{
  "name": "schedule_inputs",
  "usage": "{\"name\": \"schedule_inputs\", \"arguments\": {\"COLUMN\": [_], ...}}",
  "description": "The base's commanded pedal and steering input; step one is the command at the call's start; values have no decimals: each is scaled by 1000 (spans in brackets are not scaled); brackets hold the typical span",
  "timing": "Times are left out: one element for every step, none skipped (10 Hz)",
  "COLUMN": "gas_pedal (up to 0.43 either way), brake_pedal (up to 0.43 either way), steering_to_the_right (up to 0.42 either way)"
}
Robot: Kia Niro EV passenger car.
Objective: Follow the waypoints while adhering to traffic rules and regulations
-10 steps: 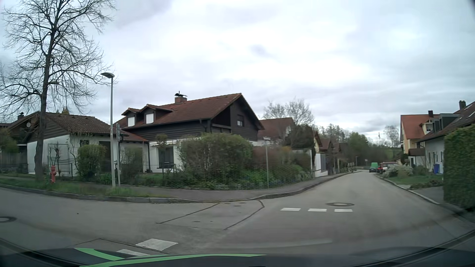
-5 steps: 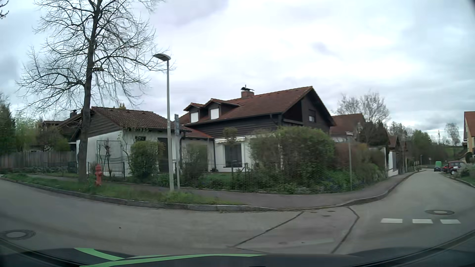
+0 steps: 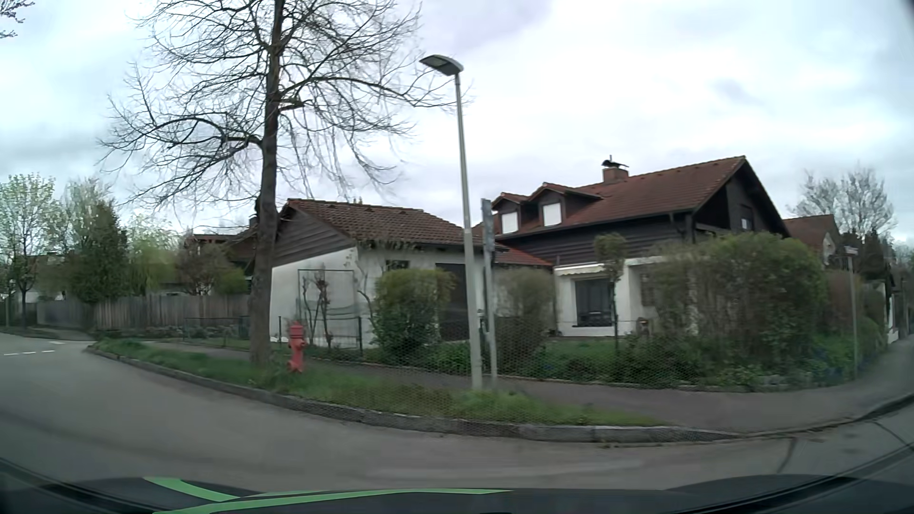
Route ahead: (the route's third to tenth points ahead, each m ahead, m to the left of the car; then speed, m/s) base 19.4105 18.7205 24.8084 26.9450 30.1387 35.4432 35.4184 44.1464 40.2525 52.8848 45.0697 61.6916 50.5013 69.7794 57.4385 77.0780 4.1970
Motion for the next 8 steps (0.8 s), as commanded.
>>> {"name": "schedule_inputs", "arguments": {"gas_pedal": [138,138,138,138,138,138,138,138], "brake_pedal": [0,0,0,0,0,0,0,0], "steering_to_the_right": [-495,-496,-495,-490,-478,-465,-448,-428]}}
